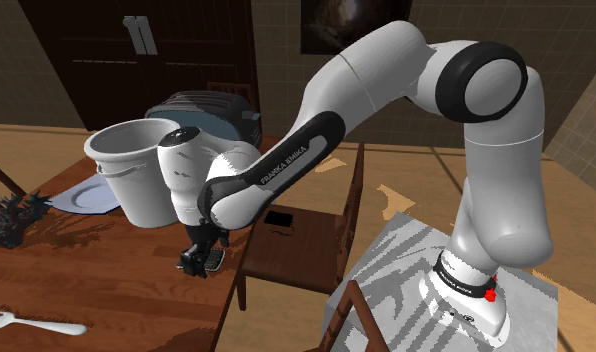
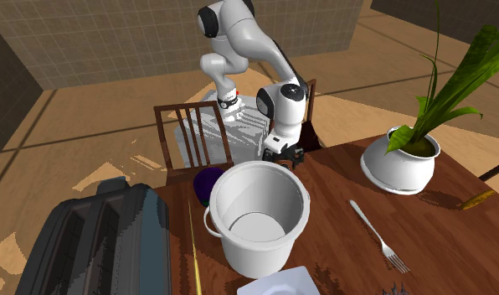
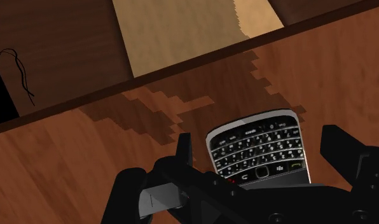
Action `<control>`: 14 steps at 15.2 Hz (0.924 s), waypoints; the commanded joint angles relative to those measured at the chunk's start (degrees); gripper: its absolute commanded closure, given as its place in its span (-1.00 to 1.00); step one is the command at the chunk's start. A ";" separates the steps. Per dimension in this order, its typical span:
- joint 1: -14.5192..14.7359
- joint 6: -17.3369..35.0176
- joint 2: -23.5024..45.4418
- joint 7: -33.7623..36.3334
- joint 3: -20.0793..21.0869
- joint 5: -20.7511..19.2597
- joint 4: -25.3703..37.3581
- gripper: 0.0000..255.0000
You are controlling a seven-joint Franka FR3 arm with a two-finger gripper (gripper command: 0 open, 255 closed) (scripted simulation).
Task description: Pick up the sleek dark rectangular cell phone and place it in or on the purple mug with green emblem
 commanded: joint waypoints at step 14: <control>-0.12 -1.23 -0.79 -0.23 0.18 0.38 0.50 1.00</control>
